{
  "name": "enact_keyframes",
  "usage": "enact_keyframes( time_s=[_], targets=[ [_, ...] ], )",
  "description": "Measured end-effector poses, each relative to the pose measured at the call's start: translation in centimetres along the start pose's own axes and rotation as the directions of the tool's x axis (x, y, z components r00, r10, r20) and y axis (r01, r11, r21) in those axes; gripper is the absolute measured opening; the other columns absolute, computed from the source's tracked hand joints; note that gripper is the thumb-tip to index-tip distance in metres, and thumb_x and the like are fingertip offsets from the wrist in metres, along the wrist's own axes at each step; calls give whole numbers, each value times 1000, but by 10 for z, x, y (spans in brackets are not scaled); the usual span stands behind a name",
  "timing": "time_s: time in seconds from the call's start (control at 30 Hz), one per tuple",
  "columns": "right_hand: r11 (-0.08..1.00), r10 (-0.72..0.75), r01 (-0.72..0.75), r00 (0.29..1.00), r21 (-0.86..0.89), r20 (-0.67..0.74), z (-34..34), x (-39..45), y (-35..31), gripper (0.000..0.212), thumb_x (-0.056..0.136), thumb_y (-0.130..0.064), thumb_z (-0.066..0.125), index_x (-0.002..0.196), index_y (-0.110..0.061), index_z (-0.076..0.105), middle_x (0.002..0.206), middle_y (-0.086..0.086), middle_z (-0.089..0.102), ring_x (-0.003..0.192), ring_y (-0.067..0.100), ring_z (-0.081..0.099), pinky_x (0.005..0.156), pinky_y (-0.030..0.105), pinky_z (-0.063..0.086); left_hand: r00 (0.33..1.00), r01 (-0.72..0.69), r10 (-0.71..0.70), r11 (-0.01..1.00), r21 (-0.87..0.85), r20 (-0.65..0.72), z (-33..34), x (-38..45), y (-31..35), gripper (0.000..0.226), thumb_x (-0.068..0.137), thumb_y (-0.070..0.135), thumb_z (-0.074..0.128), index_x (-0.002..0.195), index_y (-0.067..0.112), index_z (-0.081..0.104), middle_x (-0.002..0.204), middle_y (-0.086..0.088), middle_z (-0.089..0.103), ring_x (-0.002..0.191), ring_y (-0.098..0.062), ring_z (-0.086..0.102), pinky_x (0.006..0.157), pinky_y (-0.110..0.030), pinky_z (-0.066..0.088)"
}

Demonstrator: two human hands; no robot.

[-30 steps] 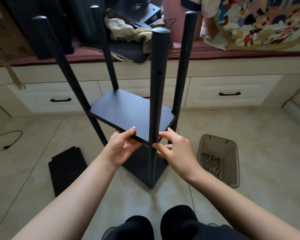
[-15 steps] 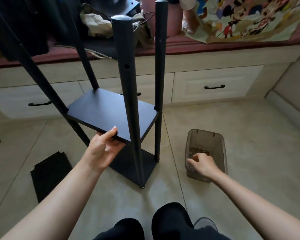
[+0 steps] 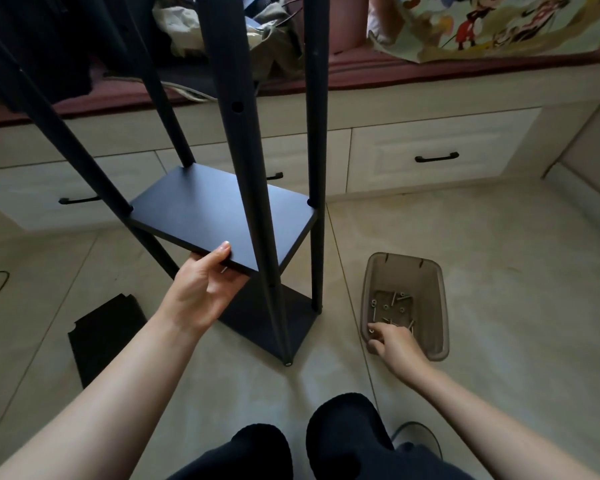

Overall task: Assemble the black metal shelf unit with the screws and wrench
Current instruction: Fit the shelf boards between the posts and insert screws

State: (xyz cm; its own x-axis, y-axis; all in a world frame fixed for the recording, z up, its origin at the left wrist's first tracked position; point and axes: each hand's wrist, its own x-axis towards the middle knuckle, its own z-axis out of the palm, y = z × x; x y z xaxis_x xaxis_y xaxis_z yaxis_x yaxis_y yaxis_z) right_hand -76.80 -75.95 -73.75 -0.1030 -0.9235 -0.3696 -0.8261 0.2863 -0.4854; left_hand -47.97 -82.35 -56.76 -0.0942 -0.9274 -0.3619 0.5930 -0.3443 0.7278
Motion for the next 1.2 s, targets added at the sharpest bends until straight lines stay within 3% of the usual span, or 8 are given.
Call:
enact_keyframes(
  time_s=[0.13, 0.27, 0.43, 0.6, 0.83, 1.0, 1.2],
  targets=[
    [997, -74, 71, 993, 35, 89, 9, -6, -3, 43, 93, -25, 64, 135, -18, 58, 124, 4, 67, 118, 21, 60, 100, 33, 47, 1000, 2, -2, 1000, -7, -13, 0, -2, 0, 35, 102, 7, 47, 137, 6, 52, 144, -20, 54, 126, -34, 59, 88, -46, 59],
    [988, -155, 146, 958, 54, 239, 7, 3, -7, 37, 90, -32, 69, 124, -18, 67, 120, -2, 70, 112, 11, 64, 94, 19, 46, 1000, 10, -9, 1000, 9, -21, 3, -5, 0, 46, 101, 9, 47, 147, 4, 43, 147, -19, 51, 131, -34, 56, 88, -43, 59],
    [999, 2, -7, 991, 37, 131, -2, 40, 5, 27, 94, -16, 64, 120, -10, 68, 121, 8, 69, 115, 22, 63, 92, 24, 44, 999, 2, -1, 1000, 29, -37, 4, -6, 0, 49, 101, 10, 47, 149, 3, 41, 149, -19, 49, 131, -32, 56, 92, -44, 57],
    [987, 159, -150, 971, -64, 180, 14, 68, 21, 20, 93, -12, 61, 110, -2, 65, 116, 15, 67, 108, 30, 63, 80, 27, 44, 999, -8, 9, 1000, 23, -40, 3, -4, -2, 53, 98, 12, 50, 150, 5, 42, 149, -16, 50, 130, -30, 57, 89, -40, 59],
    [986, 136, -110, 965, -126, 223, 36, 87, 14, 25, 96, -16, 57, 120, -8, 59, 123, 15, 63, 113, 30, 61, 94, 35, 49, 999, -30, 31, 998, 46, -28, 2, -1, -4, 63, 86, 15, 57, 147, 6, 44, 142, -14, 56, 128, -28, 59, 89, -39, 59],
    [969, 120, -66, 967, -236, 223, 44, 88, 14, 23, 99, -17, 49, 121, -14, 57, 123, 11, 61, 110, 28, 61, 91, 38, 51, 999, -42, 44, 998, 41, -30, -1, 2, -5, 63, 90, 14, 55, 151, 4, 39, 142, -15, 55, 128, -29, 59, 95, -43, 56],
    [985, 115, -85, 973, -153, 202, 40, 87, 9, 22, 96, -15, 53, 117, -11, 60, 119, 13, 62, 108, 29, 62, 88, 35, 51, 999, -34, 34, 999, -3, -23, 0, 1, -6, 68, 86, 15, 58, 151, 4, 40, 146, -16, 53, 125, -29, 62, 92, -42, 58]
  ],
)
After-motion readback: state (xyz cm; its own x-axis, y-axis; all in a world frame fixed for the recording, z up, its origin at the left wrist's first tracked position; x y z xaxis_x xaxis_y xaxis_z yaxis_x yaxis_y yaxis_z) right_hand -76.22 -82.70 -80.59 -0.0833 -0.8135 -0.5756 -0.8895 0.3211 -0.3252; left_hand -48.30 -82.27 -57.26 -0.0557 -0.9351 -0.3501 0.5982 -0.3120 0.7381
